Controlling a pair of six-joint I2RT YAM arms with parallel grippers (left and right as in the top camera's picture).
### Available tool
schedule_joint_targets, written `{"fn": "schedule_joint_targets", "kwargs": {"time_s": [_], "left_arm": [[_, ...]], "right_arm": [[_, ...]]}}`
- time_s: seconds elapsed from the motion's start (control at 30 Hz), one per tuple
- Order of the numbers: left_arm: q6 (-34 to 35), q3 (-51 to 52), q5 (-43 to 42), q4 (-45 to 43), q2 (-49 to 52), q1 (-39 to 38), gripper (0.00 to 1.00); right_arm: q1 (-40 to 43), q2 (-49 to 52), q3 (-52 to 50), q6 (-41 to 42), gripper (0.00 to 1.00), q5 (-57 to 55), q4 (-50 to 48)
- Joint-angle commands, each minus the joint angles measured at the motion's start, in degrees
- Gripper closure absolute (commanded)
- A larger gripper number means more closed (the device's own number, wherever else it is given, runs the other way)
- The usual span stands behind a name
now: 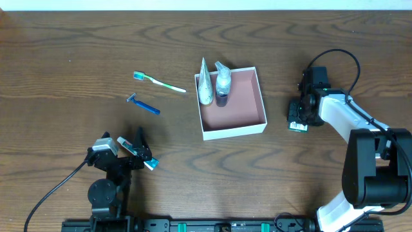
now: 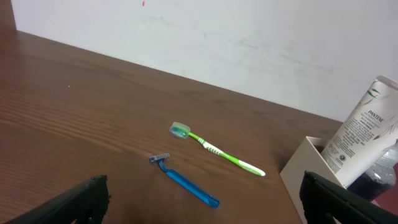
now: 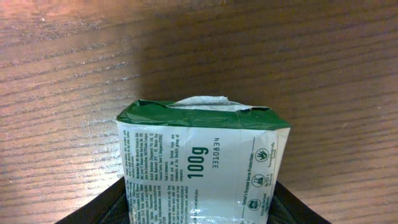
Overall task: Pack container
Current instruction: 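Move the right gripper down to the green-white soap box, then close the right gripper on the soap box and lift it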
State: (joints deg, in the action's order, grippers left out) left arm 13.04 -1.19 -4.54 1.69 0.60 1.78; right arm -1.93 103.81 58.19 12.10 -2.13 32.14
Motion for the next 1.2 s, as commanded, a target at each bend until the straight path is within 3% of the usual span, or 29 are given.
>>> {"fn": "schedule_joint_targets", "kwargs": {"time_s": [0.0, 0.27, 0.53, 0.77, 1.03, 1.17], "left_arm": [[-0.96, 0.96, -1.05, 1.95, -0.31, 0.02, 0.02], [-0.94, 0.96, -1.05, 1.95, -0.31, 0.02, 0.02], [-0.96, 0.96, -1.05, 1.95, -0.31, 0.02, 0.02], [-0.94, 0.96, -1.05, 1.95, -0.31, 0.02, 0.02], [-0.96, 0.96, -1.05, 1.95, -0.31, 0.02, 0.02], [-0.96, 0.96, -1.05, 1.95, -0.31, 0.02, 0.02]], "right_arm": [[0.50, -0.79, -0.74, -1.70, 0.48, 0.31, -0.46], [0.48, -5.29, 3.69, -3.19, 0.45, 3.87, 2.62], [0.48, -16.17, 8.20, -4.50, 0.42, 8.33, 7.37], [-0.39, -25.24, 8.57, -2.23, 0.41, 18.49, 5.73], [-1.22, -24.50, 8.52, -0.83, 0.37, 14.23, 4.94], [-1.22, -20.96, 8.52, -0.13, 0.28, 9.33, 4.11]]}}
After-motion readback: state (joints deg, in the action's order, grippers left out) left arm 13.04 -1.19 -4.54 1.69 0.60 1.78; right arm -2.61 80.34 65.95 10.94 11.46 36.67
